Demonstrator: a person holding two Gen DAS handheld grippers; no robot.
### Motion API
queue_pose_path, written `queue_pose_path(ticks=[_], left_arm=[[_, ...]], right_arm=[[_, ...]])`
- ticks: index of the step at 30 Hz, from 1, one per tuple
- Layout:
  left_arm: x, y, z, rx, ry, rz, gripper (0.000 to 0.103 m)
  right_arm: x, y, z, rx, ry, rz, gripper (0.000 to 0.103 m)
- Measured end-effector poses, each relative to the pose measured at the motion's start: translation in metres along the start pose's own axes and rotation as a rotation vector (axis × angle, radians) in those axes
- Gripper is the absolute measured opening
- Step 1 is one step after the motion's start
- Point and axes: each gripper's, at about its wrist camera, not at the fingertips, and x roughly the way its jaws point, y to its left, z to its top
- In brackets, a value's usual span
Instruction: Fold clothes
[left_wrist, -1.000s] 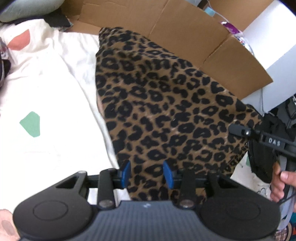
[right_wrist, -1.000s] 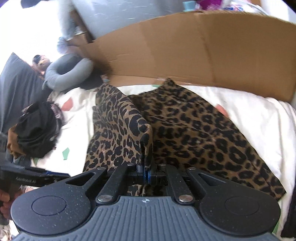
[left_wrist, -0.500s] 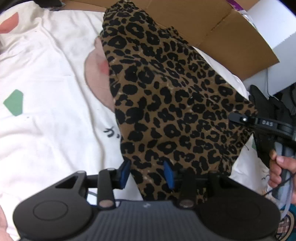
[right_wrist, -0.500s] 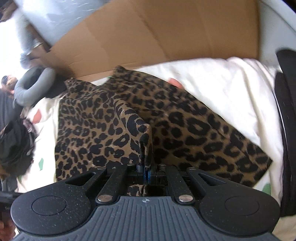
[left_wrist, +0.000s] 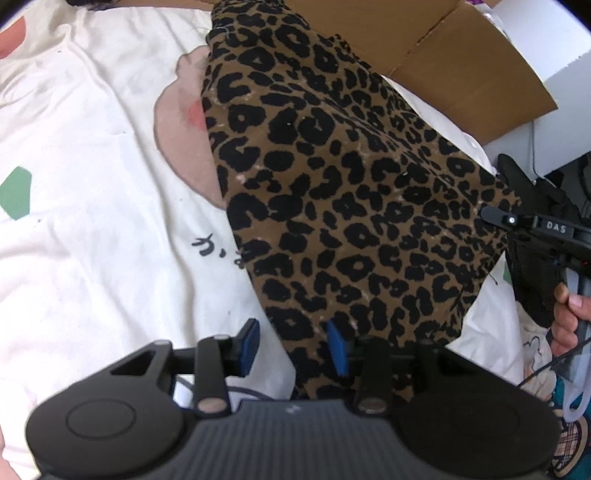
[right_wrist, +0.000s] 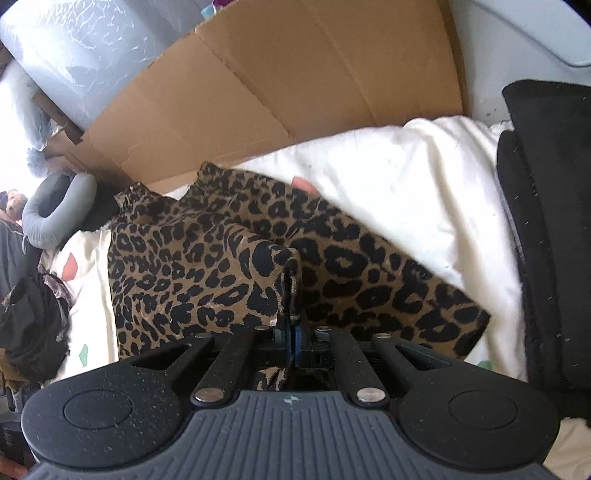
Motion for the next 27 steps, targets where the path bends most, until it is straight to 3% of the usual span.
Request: queue_pose_path(ticks=[5, 11, 19, 27], left_arm=[[-0.005, 0.003, 0.001, 0.03, 0.007, 0.009, 0.042], [-0.012, 0.0, 0.006, 0.071, 0.018, 0.024, 0.042], [-0.012, 0.003, 0.008, 0.176, 0.098, 0.069, 0.042], [-0.007, 0.021, 0.008, 0.233, 0.125, 0.096, 0.044]], right_arm=[[-0.019, 0.002, -0.002, 0.002, -0.026, -0.011, 0.0], [-0.039, -0.019, -0.012, 0.1, -0.084, -0.032, 0.0], [-0.034, -0.064, -0.031, 0.273, -0.09, -0.036, 0.0], [-0.032, -0.086, -0.035, 0.321, -0.138, -0.031, 0.007]])
